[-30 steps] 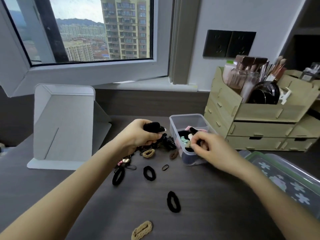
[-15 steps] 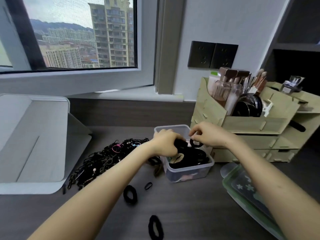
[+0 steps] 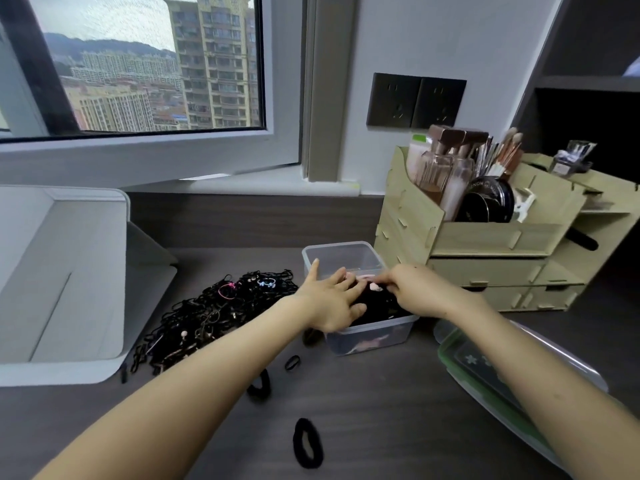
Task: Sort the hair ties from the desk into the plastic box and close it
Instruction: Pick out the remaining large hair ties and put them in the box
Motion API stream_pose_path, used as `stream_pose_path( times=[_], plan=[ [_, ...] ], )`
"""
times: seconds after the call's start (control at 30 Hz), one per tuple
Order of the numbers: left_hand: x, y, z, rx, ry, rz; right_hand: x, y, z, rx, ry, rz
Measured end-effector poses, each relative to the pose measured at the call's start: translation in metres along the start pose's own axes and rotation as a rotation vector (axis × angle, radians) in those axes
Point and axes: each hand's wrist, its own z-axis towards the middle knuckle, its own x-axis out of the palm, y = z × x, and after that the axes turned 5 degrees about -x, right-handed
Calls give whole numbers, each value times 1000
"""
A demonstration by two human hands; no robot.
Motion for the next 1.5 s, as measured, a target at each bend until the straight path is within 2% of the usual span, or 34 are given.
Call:
stream_pose_path(
  times=[0.1, 0.17, 0.3, 0.37, 0.4, 0.43, 0.5, 0.6, 0.7, 0.8, 0.93, 1.03, 1.1, 1.23, 1.3, 1.4, 1.5],
  plan=[
    [-6, -1, 2, 8, 53, 49, 2, 3, -2, 2, -4, -4],
    [-9, 1, 0, 25, 47, -6, 0, 6, -5, 21, -52, 11],
    [-10, 10, -11, 28, 33, -319, -8, 22, -23, 6, -262, -86],
    [-12, 15, -21, 7, 6, -517, -8, 40, -42, -101, -385, -19],
    [-13, 18, -27, -8, -26, -602, -6, 50, -54, -171, -392, 61],
    [-14, 22, -34, -32, -74, -673, -2, 61, -65, -240, -337, 135],
    [-14, 32, -53, -109, -207, -739, 10, 83, -84, -347, -95, 211],
    [-3, 48, -87, -181, -354, -561, 40, 109, -97, -415, 165, 168],
    [16, 58, -126, -157, -233, -548, 63, 127, -97, -413, 180, 188],
    [28, 60, -154, -116, -71, -519, 67, 133, -83, -382, 58, 133],
    [40, 50, -182, -24, 135, -462, 52, 133, -47, -408, -230, -322],
    [52, 38, -195, 74, 265, -338, 43, 133, -21, -422, -212, -546],
    [60, 33, -197, 102, 225, -292, 43, 131, -7, -423, -126, -671],
    [70, 35, -192, 104, 113, -404, 53, 132, 3, -441, -69, -765],
    [71, 40, -187, 83, 42, -412, 58, 132, 4, -443, -87, -752],
    [66, 51, -172, 20, -183, -416, 62, 130, -3, -448, -104, -693],
    [62, 60, -153, 10, -321, -360, 63, 131, -19, -510, -159, -761]
  ],
)
